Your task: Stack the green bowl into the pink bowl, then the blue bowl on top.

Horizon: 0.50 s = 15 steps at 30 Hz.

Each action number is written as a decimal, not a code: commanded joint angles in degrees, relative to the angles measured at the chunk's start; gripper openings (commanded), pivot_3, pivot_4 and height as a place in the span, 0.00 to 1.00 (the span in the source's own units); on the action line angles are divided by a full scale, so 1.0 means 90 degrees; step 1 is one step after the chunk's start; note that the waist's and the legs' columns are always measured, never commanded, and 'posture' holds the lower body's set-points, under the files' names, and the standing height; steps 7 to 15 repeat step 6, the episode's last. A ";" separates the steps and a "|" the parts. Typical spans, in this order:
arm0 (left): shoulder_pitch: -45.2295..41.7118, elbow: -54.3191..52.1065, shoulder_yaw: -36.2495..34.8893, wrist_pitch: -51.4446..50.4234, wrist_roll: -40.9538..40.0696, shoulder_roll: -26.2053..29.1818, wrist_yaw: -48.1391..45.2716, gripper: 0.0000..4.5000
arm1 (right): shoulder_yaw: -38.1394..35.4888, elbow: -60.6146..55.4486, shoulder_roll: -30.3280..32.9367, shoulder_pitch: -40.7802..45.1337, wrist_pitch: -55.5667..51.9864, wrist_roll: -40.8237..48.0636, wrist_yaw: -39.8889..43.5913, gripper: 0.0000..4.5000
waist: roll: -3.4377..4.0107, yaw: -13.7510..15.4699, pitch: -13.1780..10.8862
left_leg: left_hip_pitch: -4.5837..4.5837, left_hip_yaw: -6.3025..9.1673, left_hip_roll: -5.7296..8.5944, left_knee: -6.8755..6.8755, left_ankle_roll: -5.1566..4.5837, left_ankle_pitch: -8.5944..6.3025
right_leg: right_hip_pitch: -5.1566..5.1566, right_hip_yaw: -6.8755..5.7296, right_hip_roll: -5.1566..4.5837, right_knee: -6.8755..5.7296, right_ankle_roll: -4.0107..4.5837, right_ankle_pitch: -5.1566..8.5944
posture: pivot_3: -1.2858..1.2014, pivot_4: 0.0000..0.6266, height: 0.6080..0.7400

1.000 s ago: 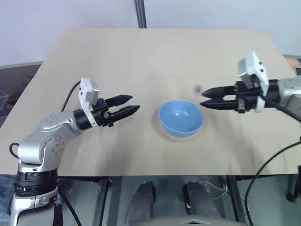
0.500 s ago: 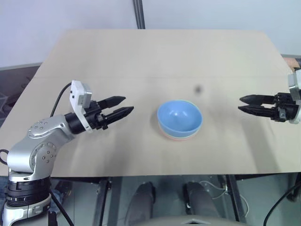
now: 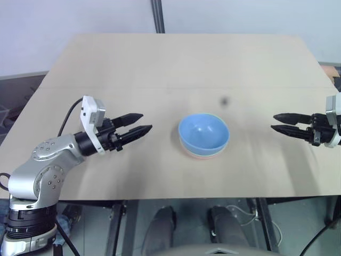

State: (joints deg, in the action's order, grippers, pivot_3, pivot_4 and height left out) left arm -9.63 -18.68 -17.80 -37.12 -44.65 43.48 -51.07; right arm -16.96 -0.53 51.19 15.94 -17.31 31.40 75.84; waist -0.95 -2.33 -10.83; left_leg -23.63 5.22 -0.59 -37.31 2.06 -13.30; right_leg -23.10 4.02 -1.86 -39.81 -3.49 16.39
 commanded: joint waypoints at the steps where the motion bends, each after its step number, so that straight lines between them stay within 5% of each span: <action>1: -0.0005 -0.0246 -0.0085 0.0132 -0.0017 0.0063 -0.0041 0.67 | -0.0277 -0.0091 0.0140 -0.0010 0.0101 0.0125 0.0011 0.33 | 0.0000 0.0001 0.0000 | 0.0000 0.0000 0.0000 0.0000 0.0000 0.0000 | 0.0000 0.0000 0.0000 0.0000 0.0000 0.0000 | 0.52 0.24 1.00; 15: -0.0017 -0.0196 -0.0028 0.0277 0.0078 0.0086 -0.0181 0.67 | -0.0250 -0.0093 0.0167 -0.0013 0.0096 0.0121 0.0002 0.33 | 0.0000 0.0001 0.0000 | 0.0000 0.0000 0.0000 0.0000 0.0000 0.0000 | 0.0001 0.0000 0.0000 0.0001 0.0000 0.0000 | 0.52 0.24 1.00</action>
